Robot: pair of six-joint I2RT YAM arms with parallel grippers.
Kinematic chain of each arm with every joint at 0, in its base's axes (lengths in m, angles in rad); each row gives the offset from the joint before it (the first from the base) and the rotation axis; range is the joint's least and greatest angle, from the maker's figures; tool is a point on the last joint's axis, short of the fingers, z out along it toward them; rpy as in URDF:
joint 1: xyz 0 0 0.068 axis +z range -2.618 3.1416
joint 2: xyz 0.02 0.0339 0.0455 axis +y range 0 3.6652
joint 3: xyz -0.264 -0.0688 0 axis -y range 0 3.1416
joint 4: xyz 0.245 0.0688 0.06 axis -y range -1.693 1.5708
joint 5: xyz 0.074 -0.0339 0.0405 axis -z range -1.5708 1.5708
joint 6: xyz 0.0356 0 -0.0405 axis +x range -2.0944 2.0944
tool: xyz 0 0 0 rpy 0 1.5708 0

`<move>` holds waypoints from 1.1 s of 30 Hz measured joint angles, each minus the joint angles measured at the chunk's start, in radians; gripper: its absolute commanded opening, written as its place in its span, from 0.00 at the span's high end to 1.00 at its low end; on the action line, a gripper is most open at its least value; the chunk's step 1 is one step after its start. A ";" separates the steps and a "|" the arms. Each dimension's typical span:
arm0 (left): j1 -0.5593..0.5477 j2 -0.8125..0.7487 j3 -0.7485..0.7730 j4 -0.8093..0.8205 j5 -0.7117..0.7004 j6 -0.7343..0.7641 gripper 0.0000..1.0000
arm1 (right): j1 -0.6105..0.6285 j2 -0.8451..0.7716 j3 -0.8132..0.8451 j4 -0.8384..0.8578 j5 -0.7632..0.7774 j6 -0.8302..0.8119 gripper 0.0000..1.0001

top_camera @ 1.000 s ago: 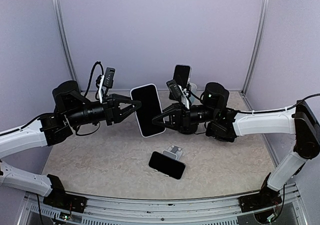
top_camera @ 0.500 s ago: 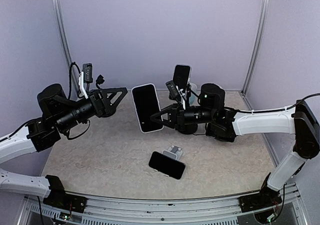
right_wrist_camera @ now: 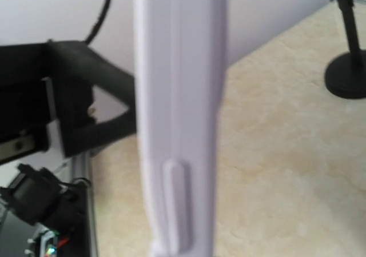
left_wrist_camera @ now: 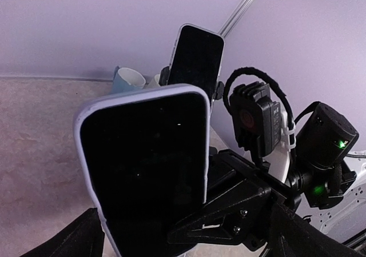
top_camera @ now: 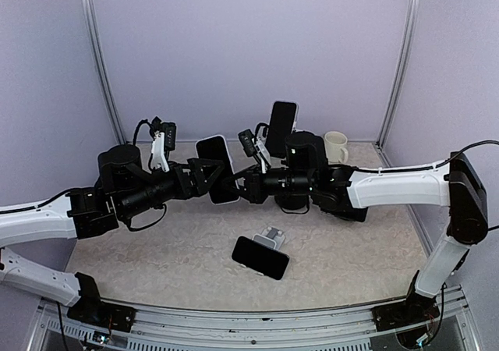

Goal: Remove the phone from the phone stand

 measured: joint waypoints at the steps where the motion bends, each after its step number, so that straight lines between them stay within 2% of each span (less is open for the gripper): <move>1: -0.006 0.010 0.000 0.001 -0.004 -0.005 0.01 | 0.005 0.007 0.008 -0.014 0.016 -0.004 1.00; 14: -0.029 0.138 0.054 -0.074 -0.145 -0.103 0.01 | 0.025 0.024 0.034 -0.100 0.123 -0.035 1.00; 25: -0.027 0.220 0.130 -0.143 -0.194 -0.151 0.01 | 0.036 0.040 0.078 -0.140 0.152 -0.049 1.00; 33: 0.007 0.228 0.134 -0.163 -0.164 -0.174 0.09 | 0.044 0.057 0.084 -0.141 0.162 -0.051 1.00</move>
